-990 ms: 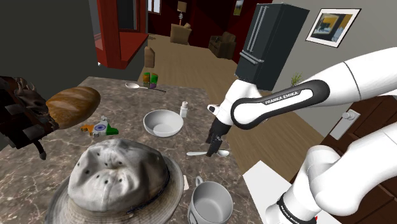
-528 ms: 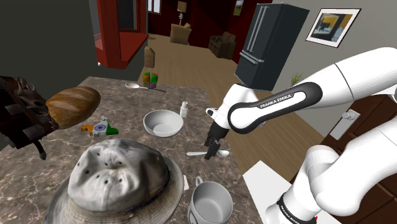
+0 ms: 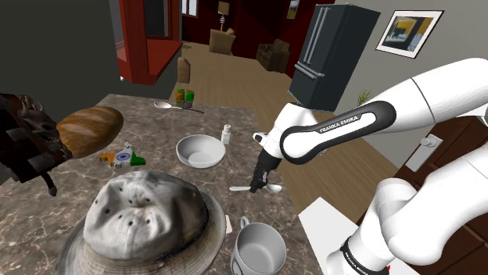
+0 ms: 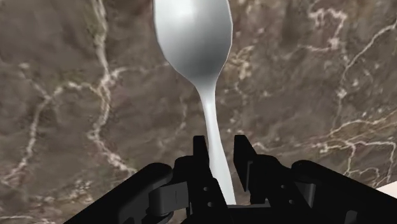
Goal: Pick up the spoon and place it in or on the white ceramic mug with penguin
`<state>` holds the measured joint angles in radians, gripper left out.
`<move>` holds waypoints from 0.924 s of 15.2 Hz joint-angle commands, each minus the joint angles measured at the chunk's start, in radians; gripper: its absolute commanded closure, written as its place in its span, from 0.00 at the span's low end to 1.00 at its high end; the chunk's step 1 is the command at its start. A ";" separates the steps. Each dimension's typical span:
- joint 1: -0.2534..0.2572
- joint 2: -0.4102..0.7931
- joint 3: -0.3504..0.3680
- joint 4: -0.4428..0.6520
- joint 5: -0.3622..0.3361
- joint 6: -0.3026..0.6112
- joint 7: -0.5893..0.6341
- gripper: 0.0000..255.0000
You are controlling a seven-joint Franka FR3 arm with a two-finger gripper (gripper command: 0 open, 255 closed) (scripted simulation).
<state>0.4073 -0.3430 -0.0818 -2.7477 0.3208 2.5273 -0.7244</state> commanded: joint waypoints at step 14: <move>-0.028 -0.098 0.015 0.053 -0.053 -0.147 0.057 1.00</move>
<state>0.3810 -0.4289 -0.0702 -2.7004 0.2723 2.3976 -0.6753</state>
